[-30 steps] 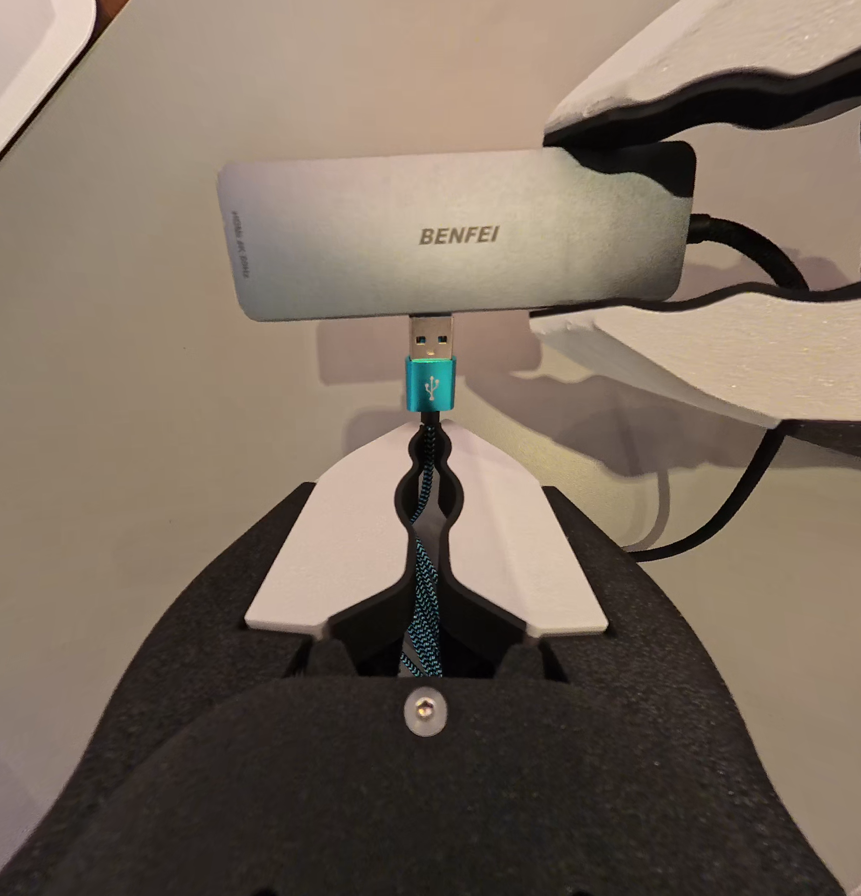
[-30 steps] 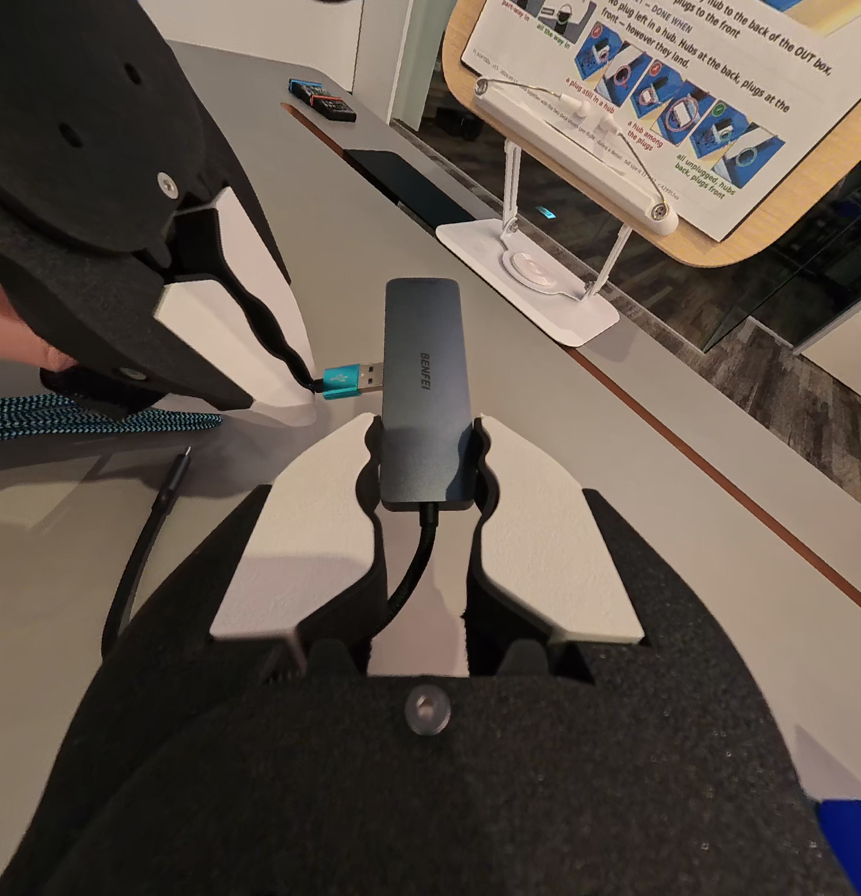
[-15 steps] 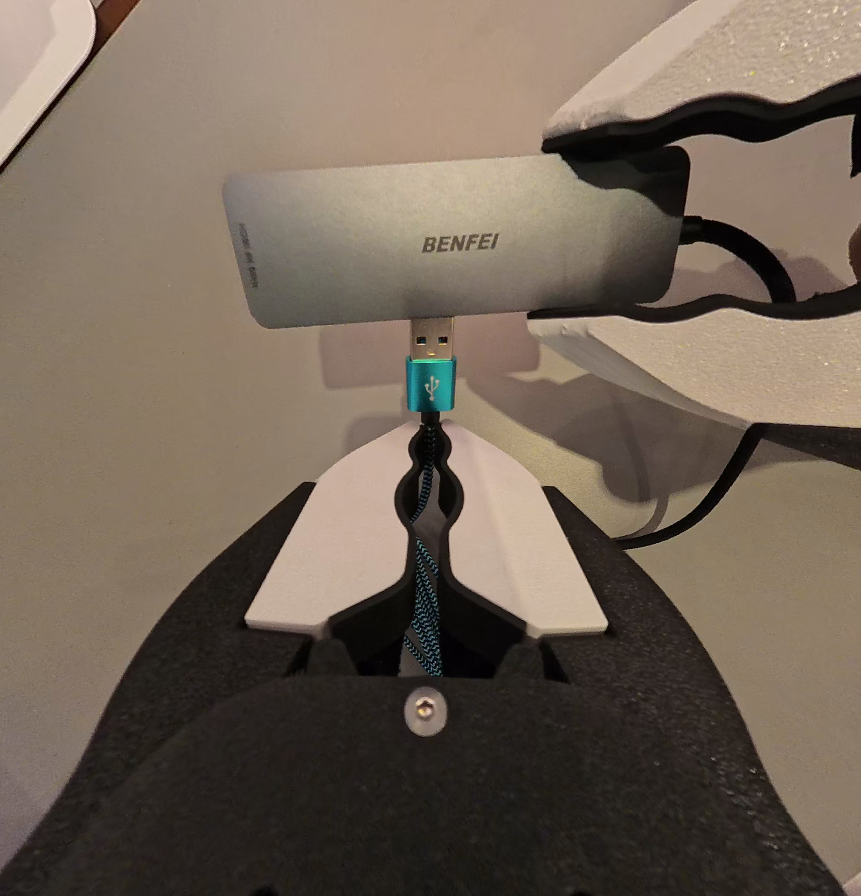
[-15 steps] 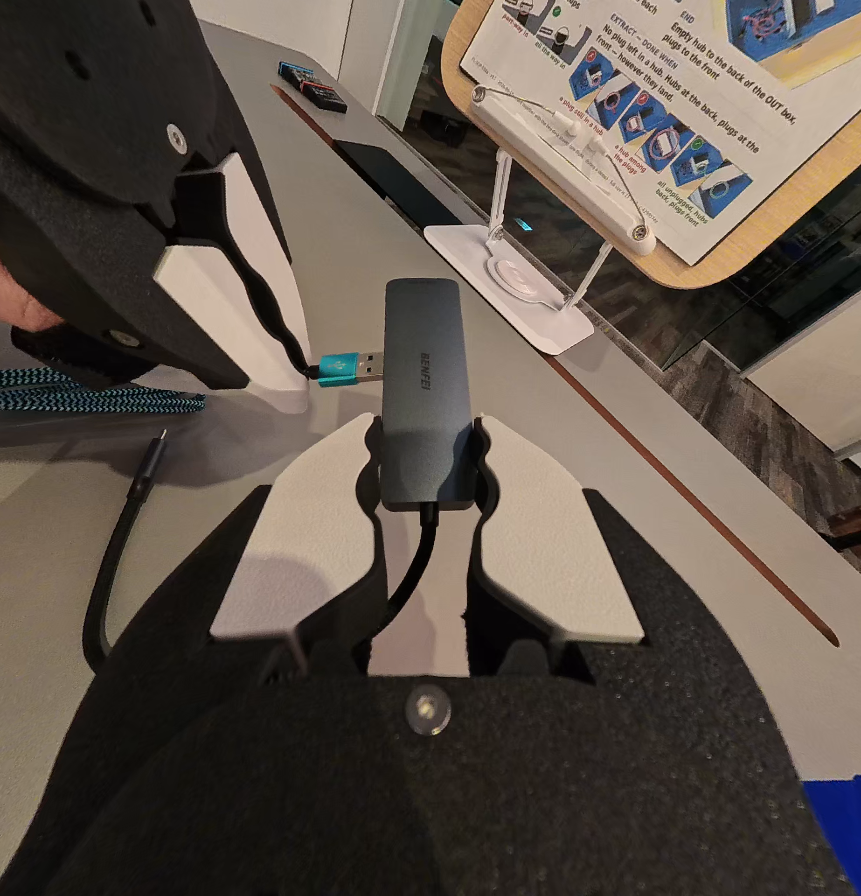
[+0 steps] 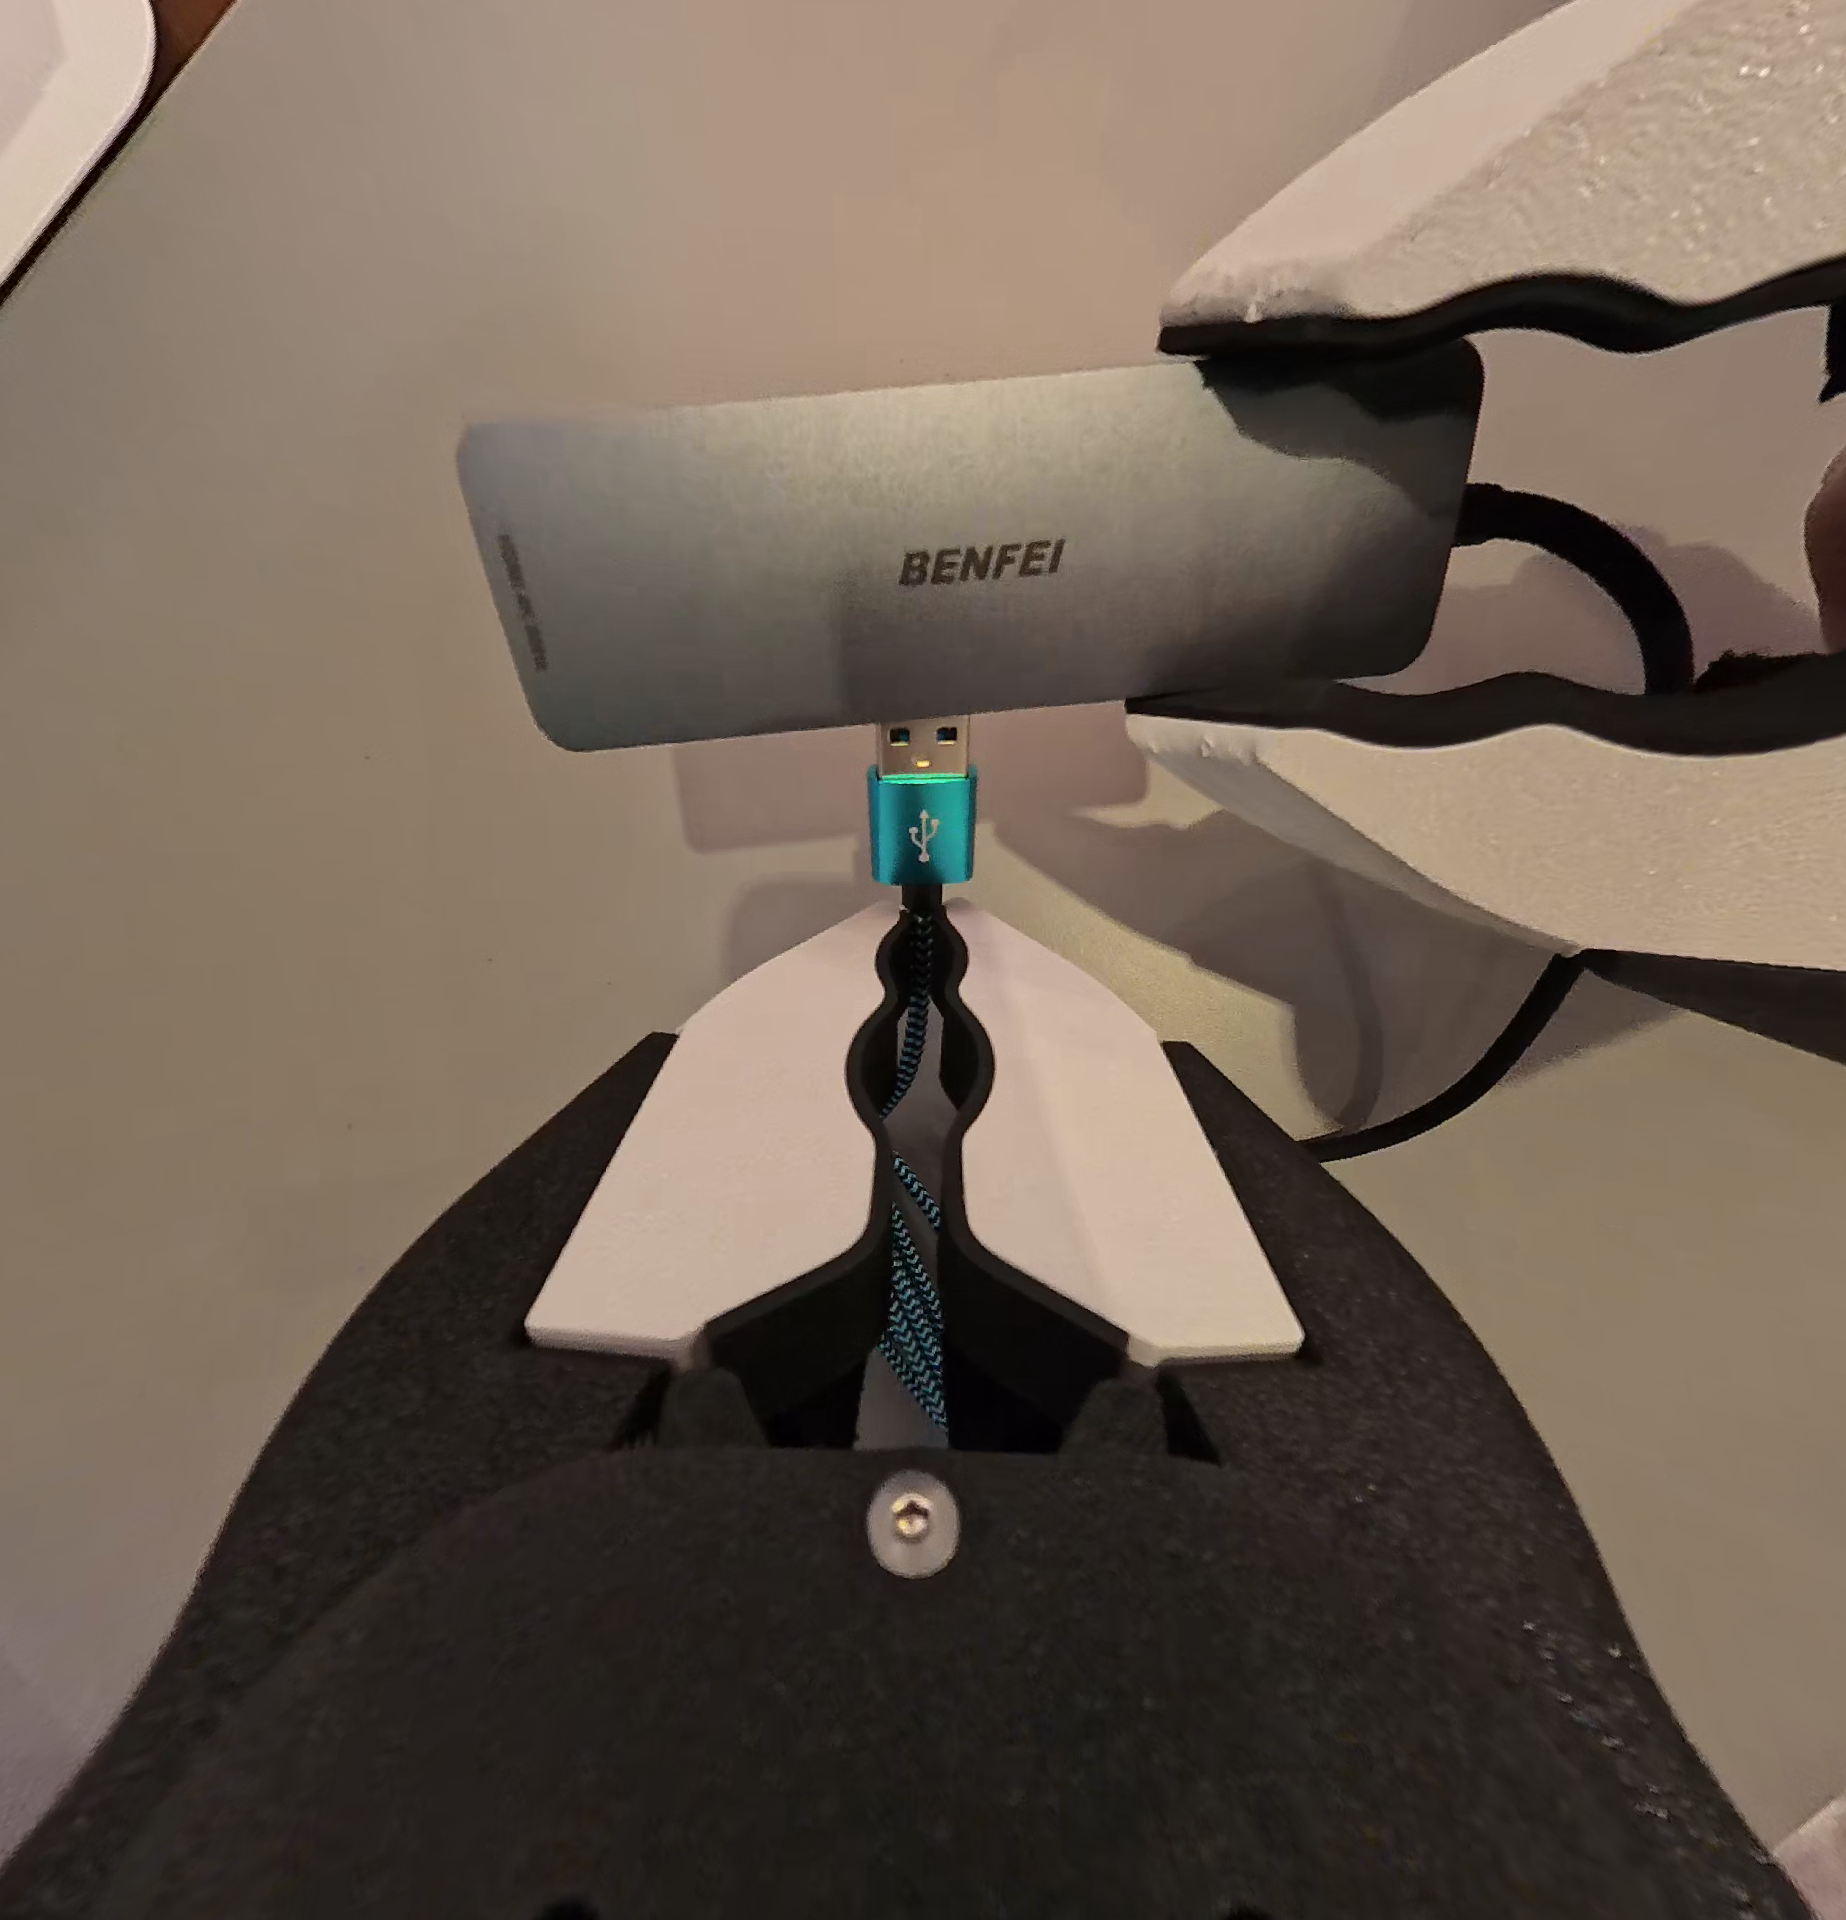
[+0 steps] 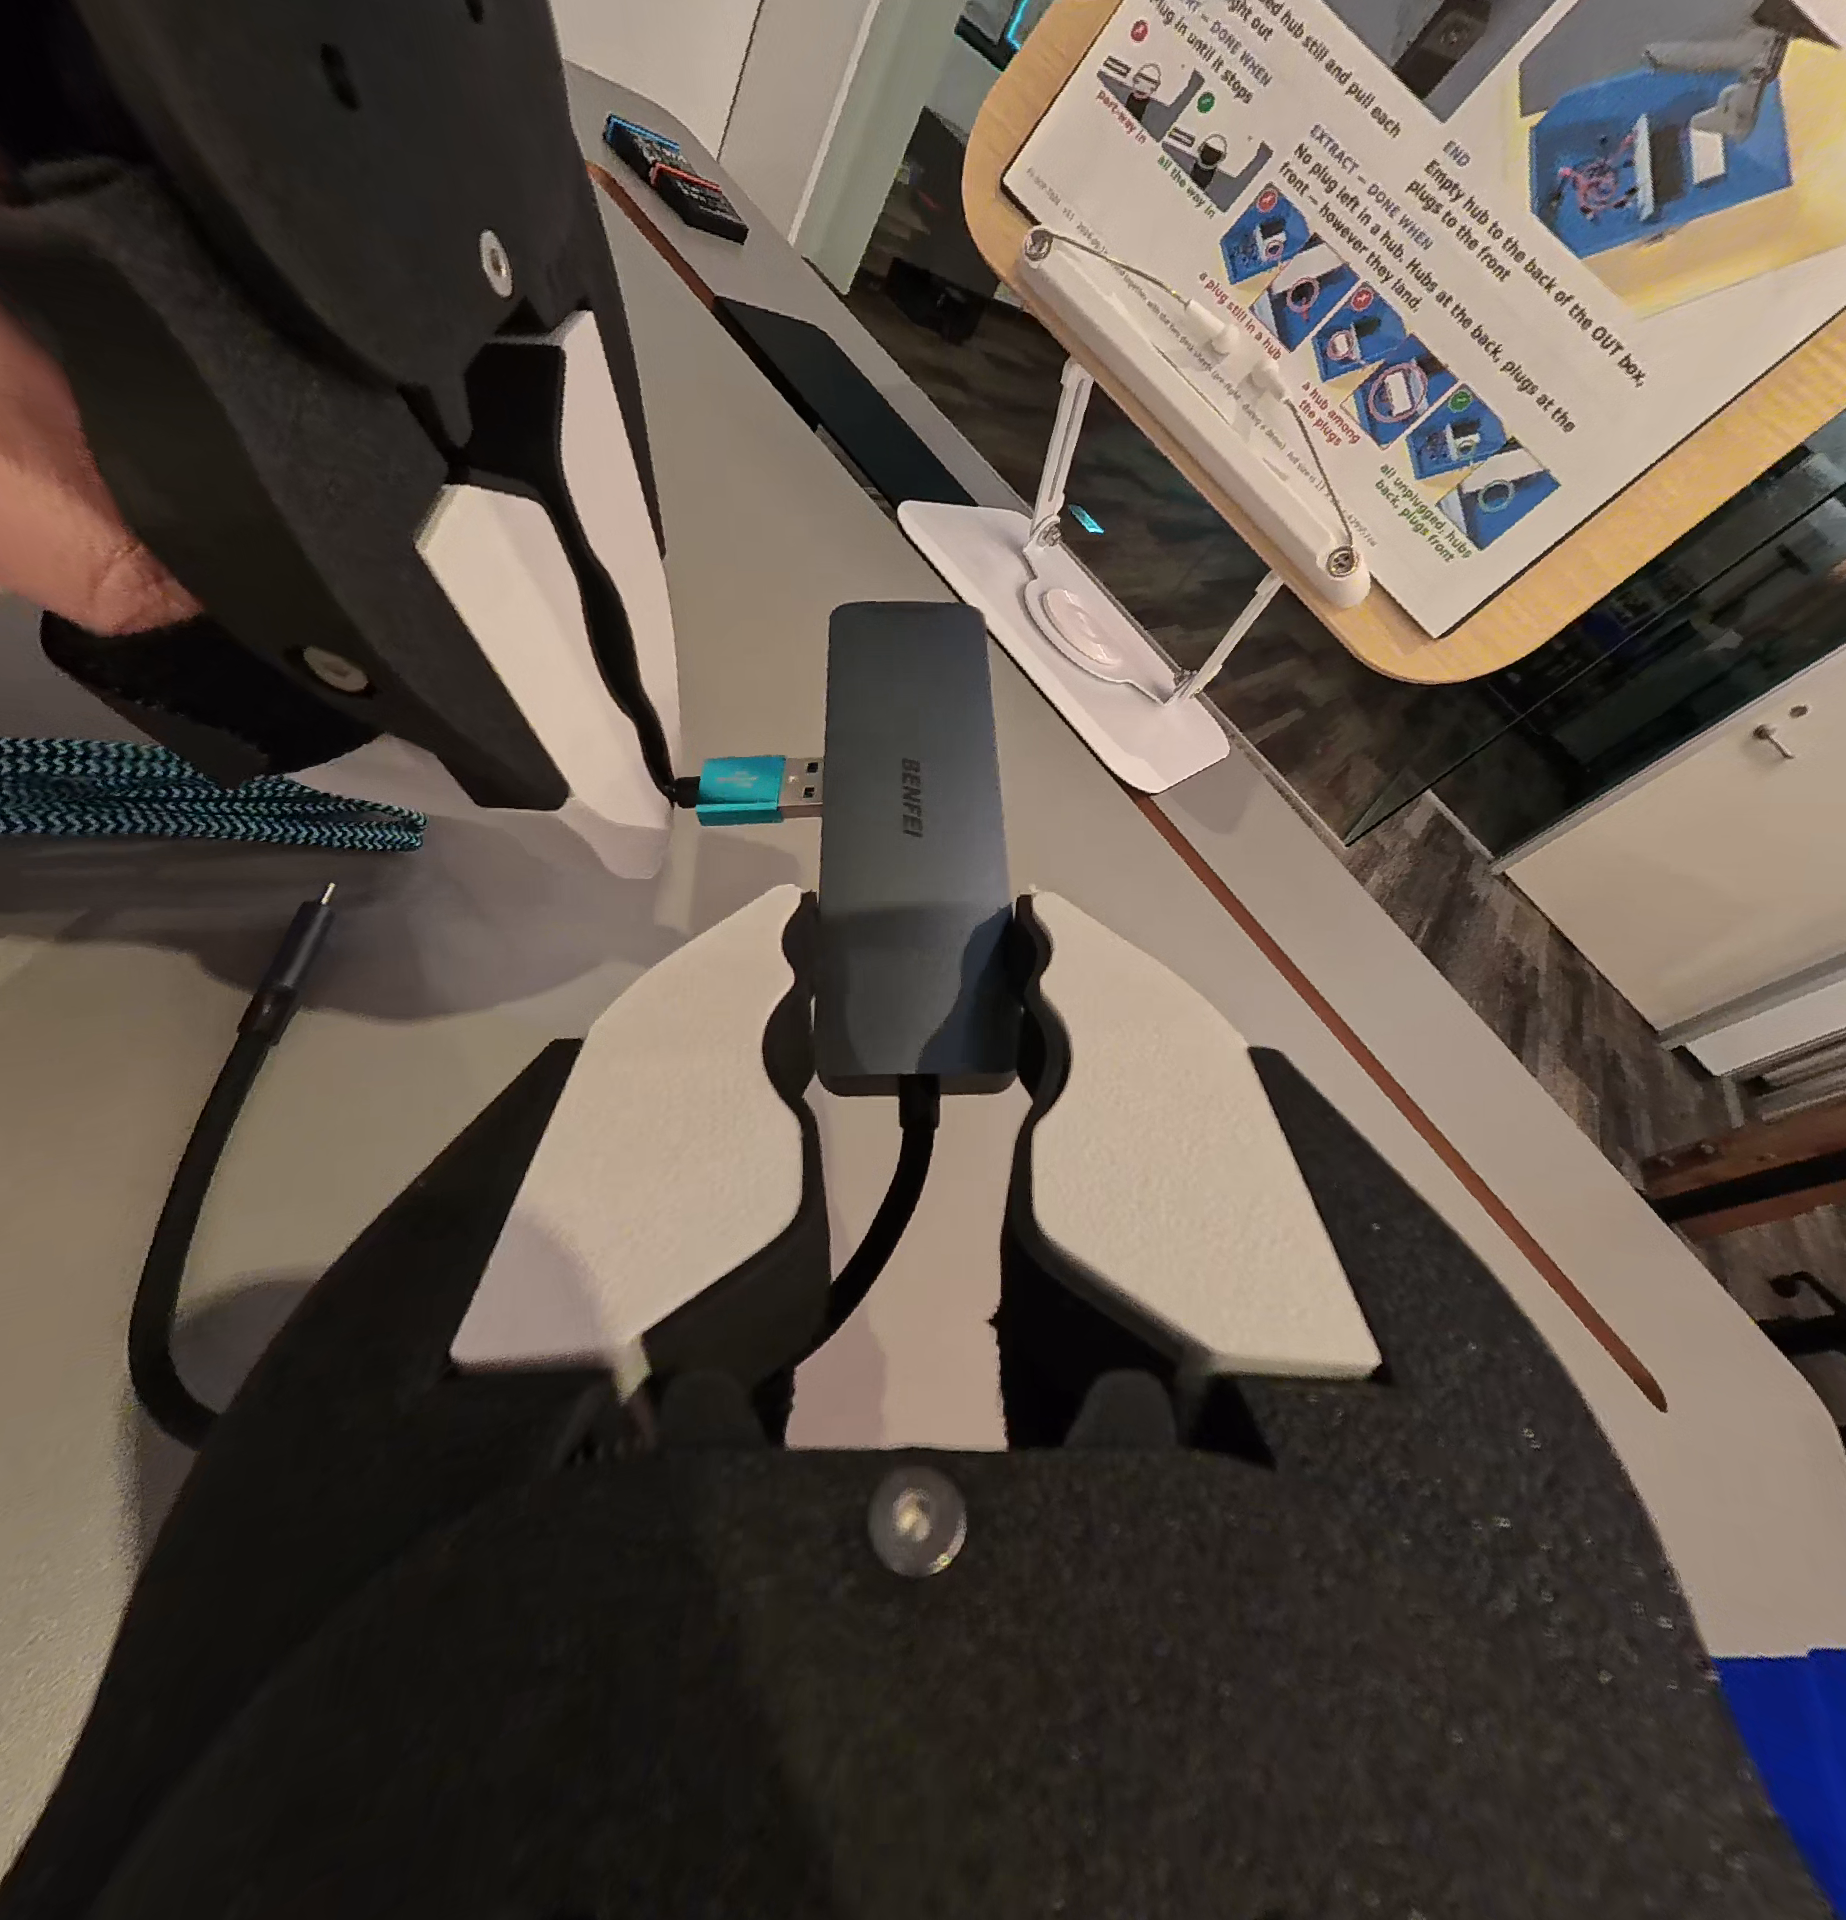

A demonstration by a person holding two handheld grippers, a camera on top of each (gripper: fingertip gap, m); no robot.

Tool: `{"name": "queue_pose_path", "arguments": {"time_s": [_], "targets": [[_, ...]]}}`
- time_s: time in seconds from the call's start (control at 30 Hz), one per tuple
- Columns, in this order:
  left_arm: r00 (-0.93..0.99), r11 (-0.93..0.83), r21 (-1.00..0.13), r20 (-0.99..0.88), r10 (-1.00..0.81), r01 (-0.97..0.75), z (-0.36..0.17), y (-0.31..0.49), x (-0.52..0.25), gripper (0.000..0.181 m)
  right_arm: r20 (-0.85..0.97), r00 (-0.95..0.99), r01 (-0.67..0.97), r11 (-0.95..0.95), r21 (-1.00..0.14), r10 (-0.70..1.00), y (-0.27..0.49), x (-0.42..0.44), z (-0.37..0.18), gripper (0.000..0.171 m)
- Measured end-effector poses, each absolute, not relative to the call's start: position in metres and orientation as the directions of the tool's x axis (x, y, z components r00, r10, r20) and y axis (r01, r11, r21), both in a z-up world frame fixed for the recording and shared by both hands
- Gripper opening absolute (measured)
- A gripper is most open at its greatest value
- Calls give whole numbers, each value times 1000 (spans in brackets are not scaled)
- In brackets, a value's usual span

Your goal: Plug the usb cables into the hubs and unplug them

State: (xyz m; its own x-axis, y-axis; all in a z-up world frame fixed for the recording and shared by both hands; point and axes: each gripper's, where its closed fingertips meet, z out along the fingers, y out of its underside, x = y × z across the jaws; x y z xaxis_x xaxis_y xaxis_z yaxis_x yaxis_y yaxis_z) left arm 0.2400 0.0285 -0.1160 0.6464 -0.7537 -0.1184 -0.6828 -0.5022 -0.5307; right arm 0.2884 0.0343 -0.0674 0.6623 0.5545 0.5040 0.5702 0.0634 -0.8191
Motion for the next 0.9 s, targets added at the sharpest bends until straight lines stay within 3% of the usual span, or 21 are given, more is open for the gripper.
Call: {"name": "queue_pose_path", "arguments": {"time_s": [0.9], "targets": [[637, -492, -510, -154, -755, -706, -121, 27, 240, 2, 524, 648, 584, 80, -808, 552, 32, 286, -70, 35]]}}
